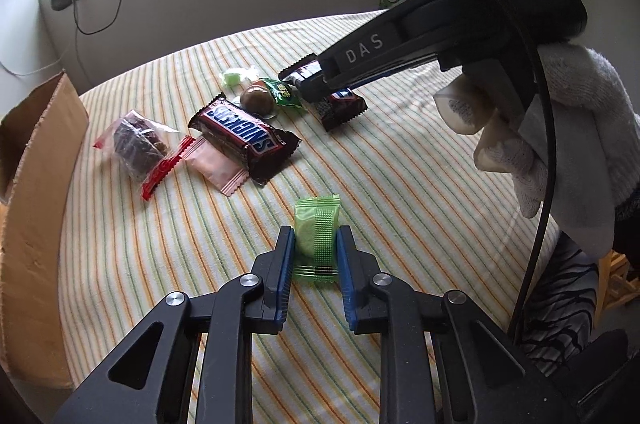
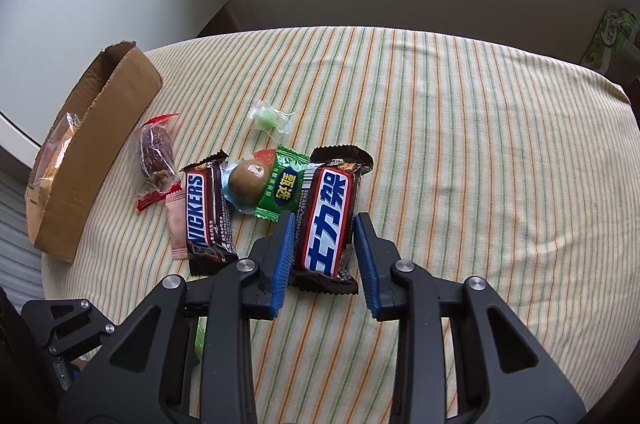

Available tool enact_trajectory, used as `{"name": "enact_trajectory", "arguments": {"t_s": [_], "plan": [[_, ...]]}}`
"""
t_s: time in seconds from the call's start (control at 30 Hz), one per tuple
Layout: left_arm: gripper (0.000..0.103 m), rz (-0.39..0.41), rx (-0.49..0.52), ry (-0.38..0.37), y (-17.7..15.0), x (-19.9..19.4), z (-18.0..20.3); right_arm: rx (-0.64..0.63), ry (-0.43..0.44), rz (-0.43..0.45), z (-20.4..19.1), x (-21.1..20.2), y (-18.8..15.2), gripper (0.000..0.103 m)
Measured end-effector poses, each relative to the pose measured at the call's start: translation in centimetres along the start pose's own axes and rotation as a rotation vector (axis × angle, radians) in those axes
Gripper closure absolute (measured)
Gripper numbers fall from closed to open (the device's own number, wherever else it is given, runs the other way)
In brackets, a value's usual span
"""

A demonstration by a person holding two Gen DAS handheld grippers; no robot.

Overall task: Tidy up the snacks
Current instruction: 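Close the right tool on the brown chocolate bar with blue text, then carry both snacks over the box and open both tools to drop them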

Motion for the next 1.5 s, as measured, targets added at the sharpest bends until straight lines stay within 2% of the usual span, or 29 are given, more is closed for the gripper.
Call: {"name": "enact_trajectory", "arguments": {"t_s": [0.17, 0.33, 0.47, 0.67, 0.9, 1.13, 1.5], "plan": [[0.083, 0.033, -0.075, -0.008, 0.0, -0.6, -0.5, 0.021, 0.003, 0.014, 0.7, -0.9, -0.7, 0.072], [0.083, 0.072, -0.101, 0.001, 0.2, -1.9, -0.7, 0.036, -0.005, 0.048, 1.2, -2.0, -0.9, 0.072], [0.083, 0.095, -0.12, 0.008, 0.3, -2.5, -3.5, 0.052, -0.002, 0.067, 1.2, -2.8, -0.9, 0.072], [0.083, 0.144, -0.14, 0.037, 1.1, -4.6, -4.8, 0.035, 0.017, 0.108, 0.0, -4.8, -0.4, 0.072], [0.083, 0.214, -0.17, 0.095, 1.9, -7.8, -7.8, -0.008, 0.058, 0.16, -3.3, -7.0, 1.1, 0.072], [0.083, 0.264, -0.2, 0.169, 2.1, -9.2, -10.5, -0.056, 0.096, 0.183, -7.2, -7.9, 2.3, 0.072], [0.083, 0.304, -0.226, 0.252, 1.4, -12.6, -15.0, -0.129, 0.156, 0.179, -13.9, -6.2, 4.0, 0.072]]}}
Point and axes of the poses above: each gripper's, at about its wrist camera, not at the fingertips, and x roughly the way its jaws point, z to its right, y to its top, the point moved 5 cm from there along x, roughly the way its jaws point, and after that the axes turned 10 degrees about z, right-handed, at the moved point
